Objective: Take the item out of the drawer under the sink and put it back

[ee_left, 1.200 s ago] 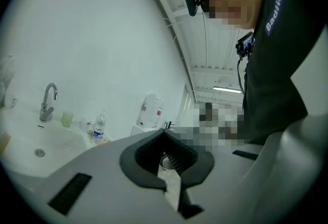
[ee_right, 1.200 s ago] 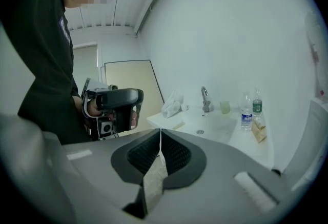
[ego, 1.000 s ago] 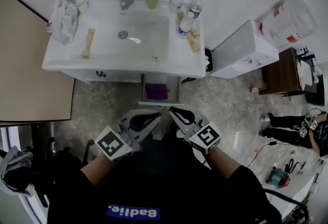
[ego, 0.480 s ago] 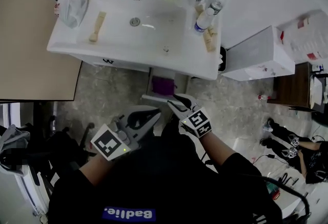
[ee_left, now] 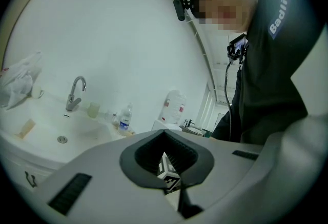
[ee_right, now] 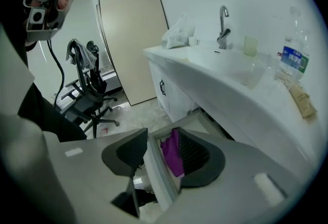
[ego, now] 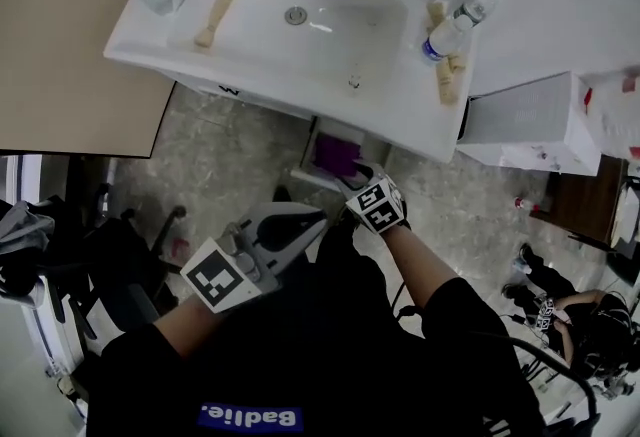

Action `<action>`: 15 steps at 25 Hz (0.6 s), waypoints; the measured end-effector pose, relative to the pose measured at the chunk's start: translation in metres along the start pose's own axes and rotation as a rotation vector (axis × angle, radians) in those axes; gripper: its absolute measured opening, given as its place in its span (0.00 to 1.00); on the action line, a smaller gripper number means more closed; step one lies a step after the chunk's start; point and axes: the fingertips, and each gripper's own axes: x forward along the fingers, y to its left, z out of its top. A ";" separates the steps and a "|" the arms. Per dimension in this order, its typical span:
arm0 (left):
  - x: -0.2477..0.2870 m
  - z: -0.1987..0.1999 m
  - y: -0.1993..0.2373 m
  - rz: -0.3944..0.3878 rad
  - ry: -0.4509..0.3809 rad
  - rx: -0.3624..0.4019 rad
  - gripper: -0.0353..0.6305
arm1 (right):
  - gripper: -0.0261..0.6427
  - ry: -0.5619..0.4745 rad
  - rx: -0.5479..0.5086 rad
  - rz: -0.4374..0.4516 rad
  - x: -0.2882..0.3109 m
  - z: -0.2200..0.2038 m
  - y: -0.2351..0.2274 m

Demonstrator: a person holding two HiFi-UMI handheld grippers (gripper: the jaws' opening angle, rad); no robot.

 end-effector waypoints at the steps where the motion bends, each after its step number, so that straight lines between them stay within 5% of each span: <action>1: 0.000 -0.002 0.003 0.002 0.000 -0.004 0.03 | 0.28 0.024 -0.008 -0.001 0.008 -0.002 -0.002; 15: -0.003 -0.009 0.030 0.000 0.006 0.029 0.03 | 0.34 0.328 -0.099 -0.013 0.107 -0.055 -0.025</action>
